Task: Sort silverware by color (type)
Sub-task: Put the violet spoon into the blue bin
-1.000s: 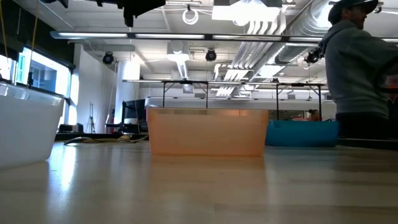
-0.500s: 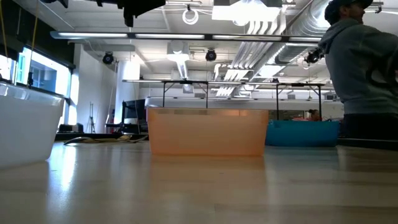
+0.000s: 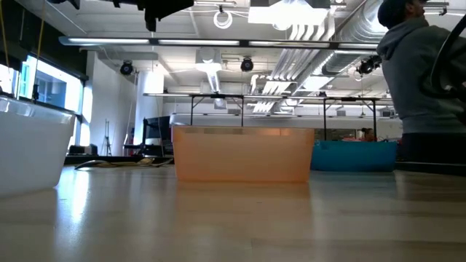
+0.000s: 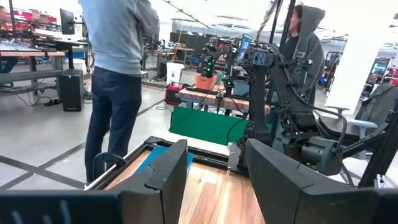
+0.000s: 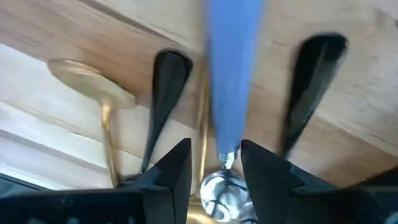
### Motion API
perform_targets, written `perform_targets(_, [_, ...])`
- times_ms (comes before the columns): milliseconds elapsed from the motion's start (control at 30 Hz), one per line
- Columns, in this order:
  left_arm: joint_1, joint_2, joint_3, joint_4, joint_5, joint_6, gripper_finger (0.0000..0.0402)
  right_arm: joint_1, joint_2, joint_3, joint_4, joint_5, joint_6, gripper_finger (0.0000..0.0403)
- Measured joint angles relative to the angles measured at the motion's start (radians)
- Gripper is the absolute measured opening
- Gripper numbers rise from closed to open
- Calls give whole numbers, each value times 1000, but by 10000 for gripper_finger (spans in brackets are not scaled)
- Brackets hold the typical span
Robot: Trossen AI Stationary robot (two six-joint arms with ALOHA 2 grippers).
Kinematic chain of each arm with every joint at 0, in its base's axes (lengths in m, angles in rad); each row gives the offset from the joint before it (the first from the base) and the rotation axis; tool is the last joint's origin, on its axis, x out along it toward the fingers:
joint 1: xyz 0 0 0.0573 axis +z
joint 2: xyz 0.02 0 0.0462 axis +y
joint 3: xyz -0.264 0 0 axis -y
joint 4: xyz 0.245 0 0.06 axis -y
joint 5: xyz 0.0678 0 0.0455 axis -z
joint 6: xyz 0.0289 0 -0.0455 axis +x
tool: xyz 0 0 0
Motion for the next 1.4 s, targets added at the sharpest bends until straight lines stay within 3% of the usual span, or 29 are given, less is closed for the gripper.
perform_targets(633, [0, 0, 0, -1, 0, -1, 156, 0, 26, 6, -98, 14, -19, 103])
perform_targets(1200, [0, 0, 0, -7, 0, 1, 156, 0, 26, 4, -31, 31, -22, 89])
perform_targets(1400, [0, 0, 0, -8, 0, 8, 156, 0, 6, 26, -161, 35, -63, 89])
